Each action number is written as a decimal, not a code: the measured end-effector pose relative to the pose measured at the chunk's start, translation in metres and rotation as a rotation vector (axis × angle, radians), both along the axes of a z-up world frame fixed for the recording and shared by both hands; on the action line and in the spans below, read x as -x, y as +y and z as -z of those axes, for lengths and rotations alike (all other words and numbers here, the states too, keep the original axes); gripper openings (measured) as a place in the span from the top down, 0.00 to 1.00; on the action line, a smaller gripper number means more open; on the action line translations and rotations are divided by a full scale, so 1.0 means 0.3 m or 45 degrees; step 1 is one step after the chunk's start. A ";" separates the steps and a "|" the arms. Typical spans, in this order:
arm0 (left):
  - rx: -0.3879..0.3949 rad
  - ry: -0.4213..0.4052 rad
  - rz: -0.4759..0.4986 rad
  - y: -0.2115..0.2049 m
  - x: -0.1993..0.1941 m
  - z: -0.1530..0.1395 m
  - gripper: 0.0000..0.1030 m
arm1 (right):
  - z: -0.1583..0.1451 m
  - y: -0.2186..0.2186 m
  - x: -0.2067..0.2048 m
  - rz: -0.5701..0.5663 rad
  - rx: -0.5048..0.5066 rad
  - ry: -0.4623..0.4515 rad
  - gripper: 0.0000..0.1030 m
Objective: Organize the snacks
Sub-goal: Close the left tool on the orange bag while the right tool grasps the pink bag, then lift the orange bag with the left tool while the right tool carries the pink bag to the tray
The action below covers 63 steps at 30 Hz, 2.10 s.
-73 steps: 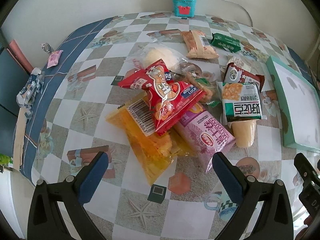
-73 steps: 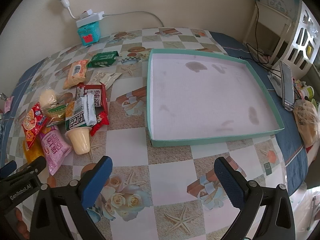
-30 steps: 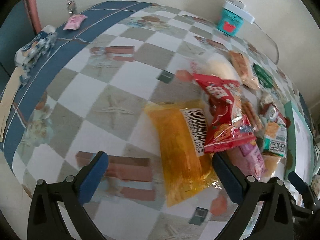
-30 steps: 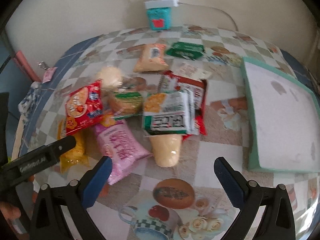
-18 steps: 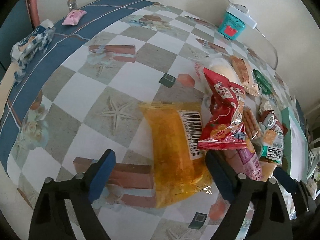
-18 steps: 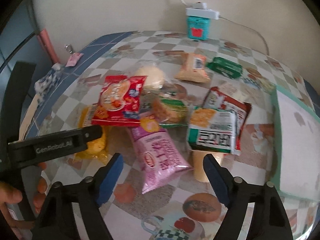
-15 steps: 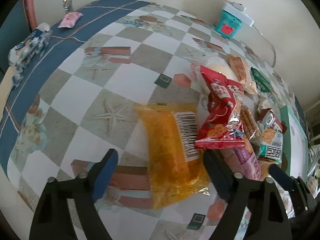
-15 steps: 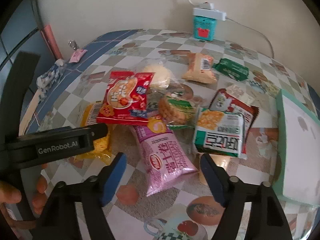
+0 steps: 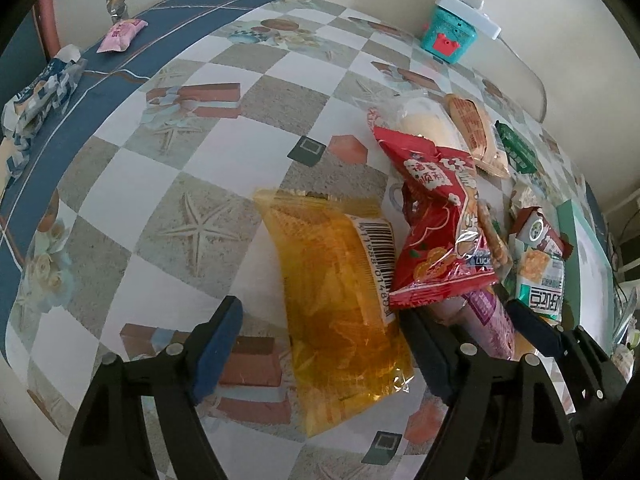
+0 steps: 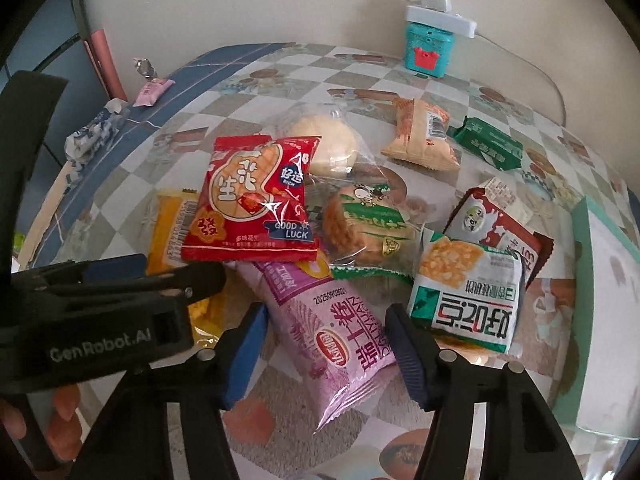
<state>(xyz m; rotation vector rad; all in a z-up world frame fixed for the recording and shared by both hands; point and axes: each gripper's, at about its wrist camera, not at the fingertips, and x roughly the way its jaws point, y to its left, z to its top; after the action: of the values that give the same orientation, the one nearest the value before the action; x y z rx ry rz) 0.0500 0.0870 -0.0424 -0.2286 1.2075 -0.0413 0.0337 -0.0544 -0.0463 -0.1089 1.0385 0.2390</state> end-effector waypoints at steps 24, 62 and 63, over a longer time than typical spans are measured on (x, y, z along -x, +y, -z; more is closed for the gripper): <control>0.031 0.025 -0.016 0.039 0.087 0.002 0.53 | -0.009 -0.033 0.109 0.055 0.056 0.064 0.46; -0.012 -0.008 -0.087 0.086 0.179 -0.089 0.58 | -0.119 -0.052 0.184 0.099 0.130 -0.070 0.52; -0.012 -0.014 -0.087 0.084 0.181 -0.099 0.58 | -0.130 -0.054 0.187 0.104 0.125 -0.084 0.52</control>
<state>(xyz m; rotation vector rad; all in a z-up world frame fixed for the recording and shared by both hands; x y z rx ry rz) -0.0042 0.1121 -0.0126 -0.2609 1.1877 0.0226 -0.0224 -0.0707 -0.0075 -0.1617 0.9864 0.1098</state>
